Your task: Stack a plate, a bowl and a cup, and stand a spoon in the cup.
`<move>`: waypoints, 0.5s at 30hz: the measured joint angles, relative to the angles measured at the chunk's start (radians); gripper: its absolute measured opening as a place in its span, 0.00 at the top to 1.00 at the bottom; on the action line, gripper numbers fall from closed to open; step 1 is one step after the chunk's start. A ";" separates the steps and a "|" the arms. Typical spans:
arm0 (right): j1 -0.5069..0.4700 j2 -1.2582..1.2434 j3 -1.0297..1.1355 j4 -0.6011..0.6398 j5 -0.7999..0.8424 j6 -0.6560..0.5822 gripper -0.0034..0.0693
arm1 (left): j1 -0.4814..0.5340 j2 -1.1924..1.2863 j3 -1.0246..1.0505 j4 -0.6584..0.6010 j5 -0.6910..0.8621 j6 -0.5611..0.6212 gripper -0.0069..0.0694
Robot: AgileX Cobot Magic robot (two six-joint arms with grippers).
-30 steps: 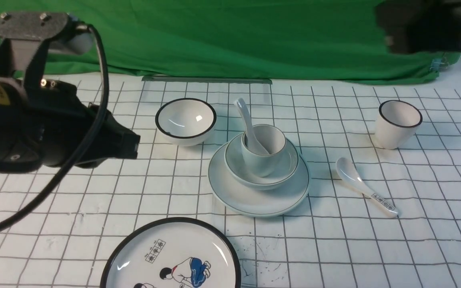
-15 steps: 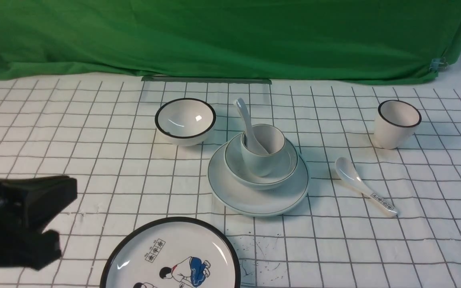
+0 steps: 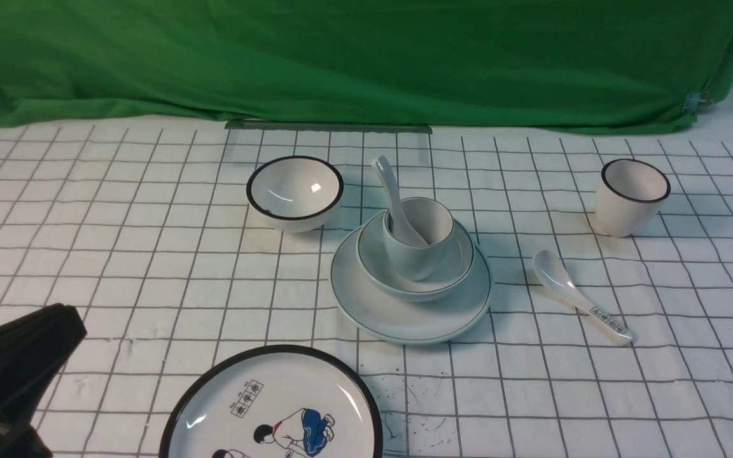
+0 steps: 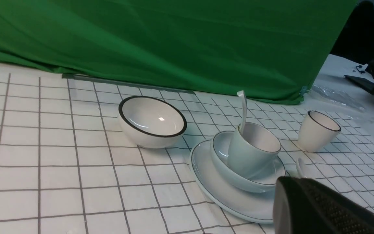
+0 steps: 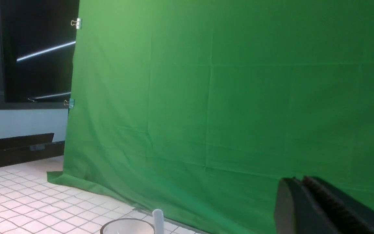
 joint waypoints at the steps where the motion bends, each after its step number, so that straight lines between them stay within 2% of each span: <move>1: 0.000 0.000 0.000 0.000 0.000 0.000 0.86 | 0.000 0.000 0.000 0.000 0.000 0.000 0.91; 10: 0.000 0.000 0.000 0.000 0.000 0.000 0.83 | 0.000 0.000 0.000 0.001 0.001 0.001 0.91; 15: 0.000 0.000 0.000 0.000 0.000 0.002 0.83 | 0.010 -0.027 0.014 0.094 -0.020 0.033 0.91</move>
